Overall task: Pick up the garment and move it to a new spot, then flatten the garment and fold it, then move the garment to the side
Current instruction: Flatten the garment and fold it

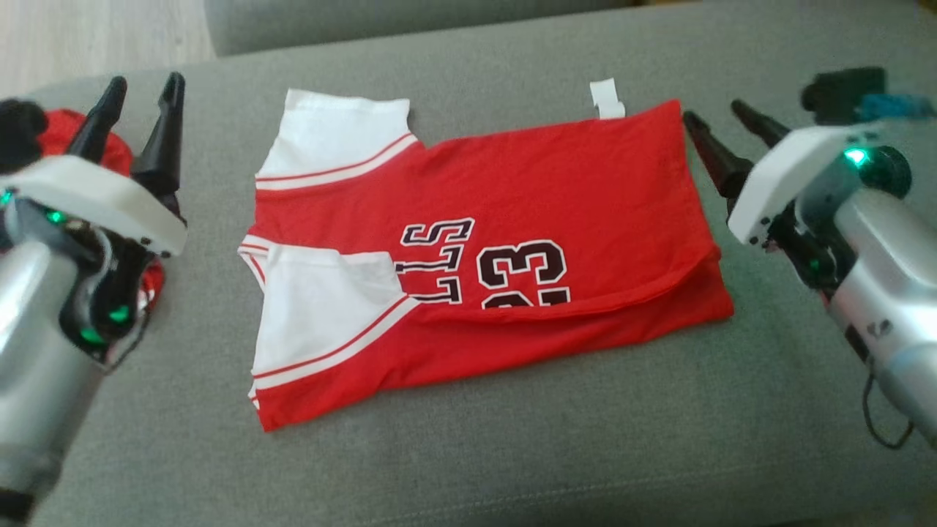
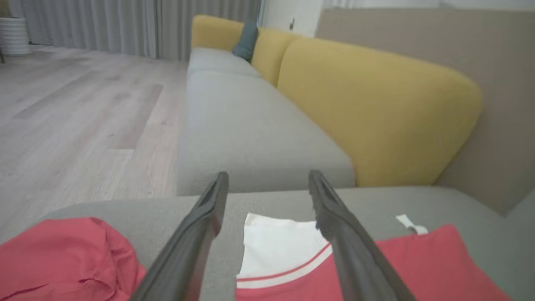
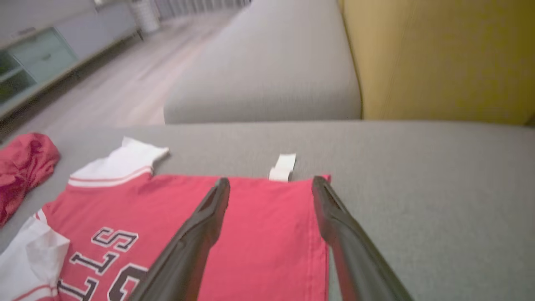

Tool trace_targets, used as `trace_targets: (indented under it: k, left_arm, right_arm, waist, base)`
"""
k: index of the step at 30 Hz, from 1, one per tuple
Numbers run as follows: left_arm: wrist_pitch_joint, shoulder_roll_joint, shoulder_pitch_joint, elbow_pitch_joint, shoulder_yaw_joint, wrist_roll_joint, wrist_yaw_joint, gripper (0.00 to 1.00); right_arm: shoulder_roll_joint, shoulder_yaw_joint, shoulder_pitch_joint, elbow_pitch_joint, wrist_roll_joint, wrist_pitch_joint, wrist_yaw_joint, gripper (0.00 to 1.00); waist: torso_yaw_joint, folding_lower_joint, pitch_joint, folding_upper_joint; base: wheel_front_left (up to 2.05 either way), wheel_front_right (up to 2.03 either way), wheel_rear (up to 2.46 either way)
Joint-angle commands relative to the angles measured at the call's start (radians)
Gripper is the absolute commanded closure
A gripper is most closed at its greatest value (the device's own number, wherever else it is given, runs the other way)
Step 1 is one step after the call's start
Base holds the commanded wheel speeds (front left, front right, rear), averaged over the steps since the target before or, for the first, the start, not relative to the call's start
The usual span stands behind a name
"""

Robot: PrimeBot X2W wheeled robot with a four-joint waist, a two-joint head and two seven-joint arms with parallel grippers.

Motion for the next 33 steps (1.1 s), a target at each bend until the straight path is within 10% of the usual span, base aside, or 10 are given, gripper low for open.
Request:
trace_targets:
  k: [1,8,13,23,33]
  left_arm:
    - [-0.058,0.021,0.007,-0.051,0.076,-0.014,0.023,0.0]
    - [-0.117,-0.095,0.22,-0.27,0.259,0.036,0.149,0.0]
    - [-0.118,-0.258,0.437,-0.455,0.407,0.243,0.188,0.0]
    - [-0.118,-0.508,0.695,-0.525,0.525,0.575,0.059,0.0]
    - [-0.118,-0.54,0.781,-0.487,0.531,0.669,0.027,0.0]
  right_arm:
    - [-0.01,-0.011,0.038,-0.033,-0.022,-0.101,-0.001,0.0]
    - [0.009,-0.088,0.142,-0.062,-0.152,-0.345,-0.001,0.0]
    - [0.053,-0.335,0.295,-0.229,-0.354,-0.35,-0.001,0.0]
    - [0.249,-0.655,0.69,-0.549,-0.73,-0.35,-0.001,0.0]
    - [0.346,-0.735,0.818,-0.627,-0.822,-0.351,-0.001,0.0]
  waist:
    - [0.002,-0.0001,-0.027,0.0]
    - [0.011,-0.0001,-0.079,0.0]
    - [0.02,-0.0001,-0.106,0.0]
    - [0.03,-0.0001,-0.13,0.0]
    - [0.011,-0.0001,-0.13,0.0]
  base:
    - [0.0,0.0,0.0]
    - [0.0,0.0,0.0]
    - [0.0,0.0,0.0]
    - [0.0,0.0,0.0]
    - [0.0,0.0,0.0]
